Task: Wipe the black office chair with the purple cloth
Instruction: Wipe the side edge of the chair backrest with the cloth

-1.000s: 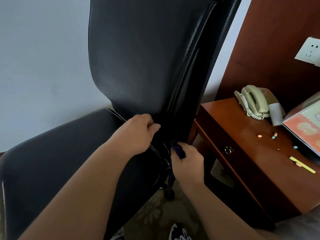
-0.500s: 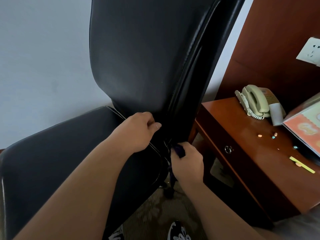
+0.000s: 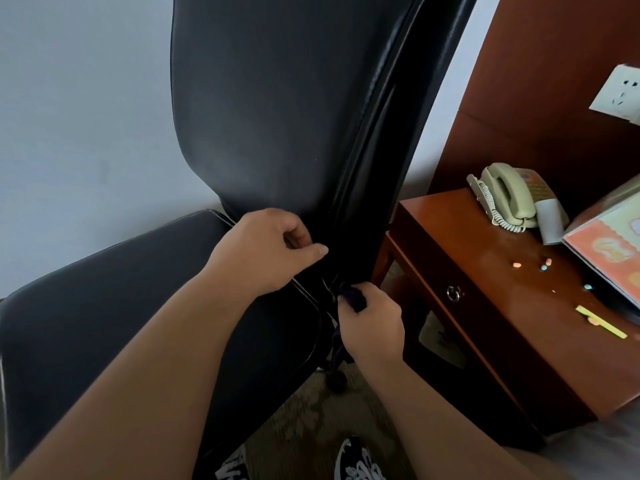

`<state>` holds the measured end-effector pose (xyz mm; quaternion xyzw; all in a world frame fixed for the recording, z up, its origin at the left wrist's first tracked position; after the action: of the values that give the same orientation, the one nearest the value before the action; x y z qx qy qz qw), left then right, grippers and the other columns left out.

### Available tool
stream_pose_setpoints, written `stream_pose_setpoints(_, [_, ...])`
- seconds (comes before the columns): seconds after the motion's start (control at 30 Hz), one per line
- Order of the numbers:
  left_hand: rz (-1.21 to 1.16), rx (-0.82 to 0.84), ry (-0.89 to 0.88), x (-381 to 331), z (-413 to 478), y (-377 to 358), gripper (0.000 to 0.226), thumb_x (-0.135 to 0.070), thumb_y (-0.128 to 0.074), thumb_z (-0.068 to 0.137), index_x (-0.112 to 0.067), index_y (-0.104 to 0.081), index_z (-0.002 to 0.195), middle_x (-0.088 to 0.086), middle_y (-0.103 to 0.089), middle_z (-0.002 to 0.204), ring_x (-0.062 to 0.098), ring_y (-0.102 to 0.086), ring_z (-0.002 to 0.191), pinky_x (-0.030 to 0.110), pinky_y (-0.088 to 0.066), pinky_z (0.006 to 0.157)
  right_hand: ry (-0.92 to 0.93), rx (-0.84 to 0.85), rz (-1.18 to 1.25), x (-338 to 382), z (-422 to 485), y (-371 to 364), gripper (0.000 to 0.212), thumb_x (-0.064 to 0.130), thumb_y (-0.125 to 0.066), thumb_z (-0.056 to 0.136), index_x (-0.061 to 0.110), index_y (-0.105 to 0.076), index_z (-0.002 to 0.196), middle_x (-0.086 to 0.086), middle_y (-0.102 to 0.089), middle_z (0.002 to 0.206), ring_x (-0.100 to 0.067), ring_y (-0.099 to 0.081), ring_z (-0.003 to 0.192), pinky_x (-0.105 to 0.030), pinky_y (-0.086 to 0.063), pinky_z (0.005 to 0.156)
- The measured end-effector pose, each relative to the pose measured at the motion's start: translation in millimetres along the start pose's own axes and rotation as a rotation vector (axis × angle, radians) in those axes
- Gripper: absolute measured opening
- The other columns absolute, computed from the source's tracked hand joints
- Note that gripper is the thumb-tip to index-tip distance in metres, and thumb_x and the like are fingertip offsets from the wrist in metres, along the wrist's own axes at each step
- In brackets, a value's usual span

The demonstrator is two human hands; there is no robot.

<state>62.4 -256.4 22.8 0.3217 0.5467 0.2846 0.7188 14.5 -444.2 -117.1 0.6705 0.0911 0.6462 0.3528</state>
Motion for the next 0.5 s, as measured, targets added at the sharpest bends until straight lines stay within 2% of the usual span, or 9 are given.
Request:
stream_pose_setpoints(0.13, [0.029, -0.038, 0.066, -4.5, -0.9, 0.6, 0.044, -0.071, -0.075, 0.057, -0.030, -0.063, 0.064, -0.015, -0.063, 0.064, 0.004, -0.061, 0.056, 0.033, -0.058, 0.057, -0.056, -0.014, 0.108, -2.9, -2.1, -2.2, 0.007, 0.038, -0.061, 0.091, 0.037, -0.066, 0.096, 0.010, -0.067, 0.080, -0.011, -0.065, 0.066, -0.041, -0.059, 0.063])
stream_pose_setpoints(0.27, [0.087, -0.079, 0.113, -6.4, 0.0, 2.5, 0.050, -0.075, -0.073, 0.055, -0.027, -0.061, 0.062, -0.012, -0.062, 0.055, 0.004, -0.059, 0.049, 0.029, -0.053, 0.052, -0.081, -0.066, 0.231, 0.8, -3.8, 1.4, 0.005, 0.039, -0.064, 0.088, 0.040, -0.066, 0.093, 0.015, -0.068, 0.081, -0.006, -0.066, 0.072, -0.042, -0.060, 0.069])
stream_pose_setpoints(0.4, [0.099, -0.083, 0.128, -7.0, 1.0, 1.4, 0.044, -0.069, -0.075, 0.057, -0.027, -0.061, 0.061, -0.011, -0.061, 0.055, 0.004, -0.059, 0.052, 0.026, -0.051, 0.052, 0.080, -0.108, 0.268, 22.2, -4.9, 12.7, 0.014, 0.043, -0.061, 0.089, 0.035, -0.066, 0.099, 0.011, -0.068, 0.088, -0.010, -0.067, 0.082, -0.044, -0.059, 0.074])
stream_pose_setpoints(0.5, [0.103, -0.093, 0.124, -9.3, 1.7, -0.3, 0.041, -0.064, -0.076, 0.059, -0.027, -0.061, 0.060, -0.011, -0.061, 0.056, 0.005, -0.059, 0.055, 0.025, -0.050, 0.052, 0.190, -0.116, 0.170, 34.3, -7.2, 17.1, 0.018, 0.045, -0.059, 0.092, 0.032, -0.066, 0.103, 0.012, -0.065, 0.090, -0.009, -0.065, 0.084, -0.039, -0.057, 0.073])
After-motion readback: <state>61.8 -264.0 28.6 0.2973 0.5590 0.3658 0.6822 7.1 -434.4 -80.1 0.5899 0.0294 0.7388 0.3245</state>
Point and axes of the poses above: each hand's wrist, its own z-axis towards the middle knuckle, its own y-axis out of the back of the hand, x = y × z, the point moved 9 cm from there along z, towards the middle knuckle
